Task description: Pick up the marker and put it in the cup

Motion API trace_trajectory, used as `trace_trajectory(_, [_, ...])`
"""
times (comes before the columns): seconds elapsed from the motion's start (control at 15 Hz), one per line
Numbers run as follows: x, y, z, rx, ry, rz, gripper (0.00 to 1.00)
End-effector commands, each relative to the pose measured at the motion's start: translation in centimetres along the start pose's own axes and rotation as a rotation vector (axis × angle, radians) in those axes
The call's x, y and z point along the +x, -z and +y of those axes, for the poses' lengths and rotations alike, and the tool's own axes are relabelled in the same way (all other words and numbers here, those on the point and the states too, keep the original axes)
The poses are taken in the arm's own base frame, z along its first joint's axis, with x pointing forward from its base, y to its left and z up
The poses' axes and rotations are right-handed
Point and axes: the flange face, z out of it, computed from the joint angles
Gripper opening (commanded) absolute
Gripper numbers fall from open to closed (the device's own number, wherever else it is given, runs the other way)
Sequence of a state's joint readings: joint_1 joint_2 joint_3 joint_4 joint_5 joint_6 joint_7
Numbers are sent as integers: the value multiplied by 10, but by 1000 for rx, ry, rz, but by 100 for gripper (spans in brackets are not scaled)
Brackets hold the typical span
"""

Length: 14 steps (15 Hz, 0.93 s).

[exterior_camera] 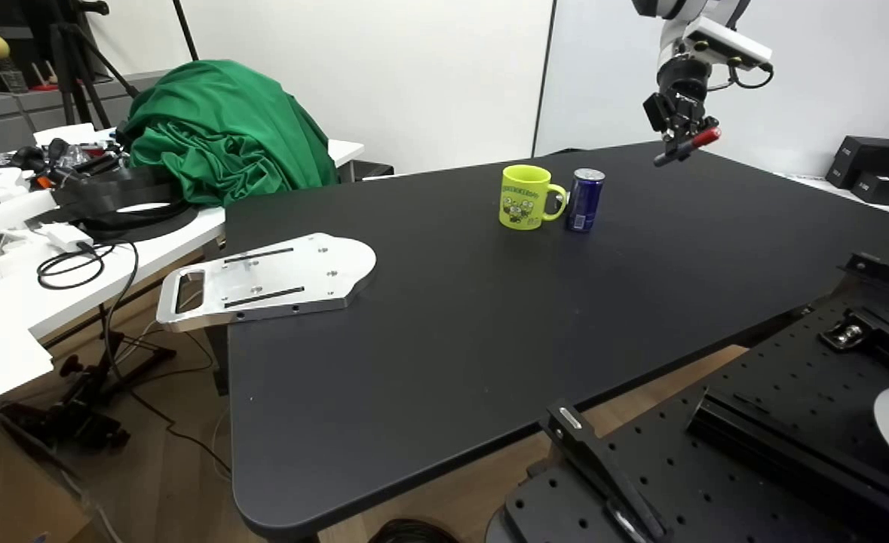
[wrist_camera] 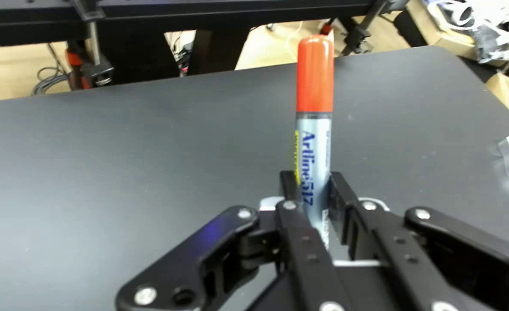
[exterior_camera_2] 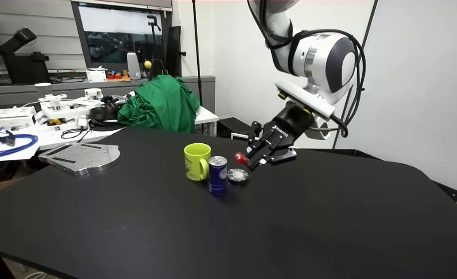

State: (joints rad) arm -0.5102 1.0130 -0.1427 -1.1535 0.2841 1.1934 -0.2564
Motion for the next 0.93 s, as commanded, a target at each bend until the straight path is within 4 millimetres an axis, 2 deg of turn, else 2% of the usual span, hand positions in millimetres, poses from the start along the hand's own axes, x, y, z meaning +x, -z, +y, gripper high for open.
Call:
trace_trajectory(0.0, [4,16,-36,145,-82,-85,5])
trace_trajectory(0.27, [7,26,-75,308,-122,-136,5])
trace_trajectory(0.47, [19,26,-92,395,-133,-150,5])
trace_trajectory(0.87, [56,-7,-106,487,-150,-217,5])
